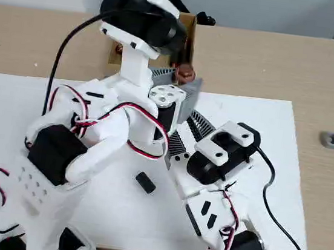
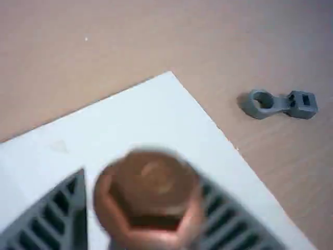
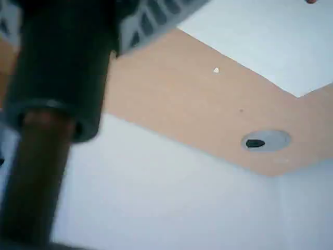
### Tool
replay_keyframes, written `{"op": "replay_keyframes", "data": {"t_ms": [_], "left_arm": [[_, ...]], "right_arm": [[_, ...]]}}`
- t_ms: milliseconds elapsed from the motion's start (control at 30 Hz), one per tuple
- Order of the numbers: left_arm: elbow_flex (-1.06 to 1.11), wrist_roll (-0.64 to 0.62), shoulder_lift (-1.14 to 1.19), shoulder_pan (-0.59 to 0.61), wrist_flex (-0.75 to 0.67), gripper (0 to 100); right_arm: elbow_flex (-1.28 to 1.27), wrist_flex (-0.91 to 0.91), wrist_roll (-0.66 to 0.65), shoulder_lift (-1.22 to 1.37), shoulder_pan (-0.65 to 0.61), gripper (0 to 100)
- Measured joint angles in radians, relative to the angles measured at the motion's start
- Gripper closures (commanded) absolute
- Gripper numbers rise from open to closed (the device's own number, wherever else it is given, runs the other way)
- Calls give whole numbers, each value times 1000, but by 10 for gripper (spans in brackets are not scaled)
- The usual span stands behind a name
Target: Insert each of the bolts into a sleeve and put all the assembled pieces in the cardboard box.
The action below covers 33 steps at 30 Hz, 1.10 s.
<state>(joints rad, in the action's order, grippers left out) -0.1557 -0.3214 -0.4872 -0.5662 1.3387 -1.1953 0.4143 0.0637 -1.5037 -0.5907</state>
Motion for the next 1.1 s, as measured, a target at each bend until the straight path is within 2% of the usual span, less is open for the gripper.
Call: {"op": "replay_keyframes", "data": {"t_ms": [200, 367, 467, 533, 667, 767, 1100], "left_arm": [[-2, 15, 0, 6, 43, 821], [-2, 46, 0, 60, 49, 823], [-14, 63, 0, 94, 57, 889], [-32, 115, 0, 112, 63, 994], [-40, 305, 0, 172, 78, 995], [-40, 391, 0, 229, 137, 994], [-40, 416, 0, 486, 327, 994]], "right_arm": [[2, 0, -2, -2, 3, 995], [0, 0, -2, -2, 3, 995], [0, -2, -2, 0, 2, 995], [0, -9, -2, 0, 3, 995], [6, -28, -2, 17, 2, 995], [64, -34, -2, 87, 15, 995], [479, -37, 38, 562, 110, 995]]}}
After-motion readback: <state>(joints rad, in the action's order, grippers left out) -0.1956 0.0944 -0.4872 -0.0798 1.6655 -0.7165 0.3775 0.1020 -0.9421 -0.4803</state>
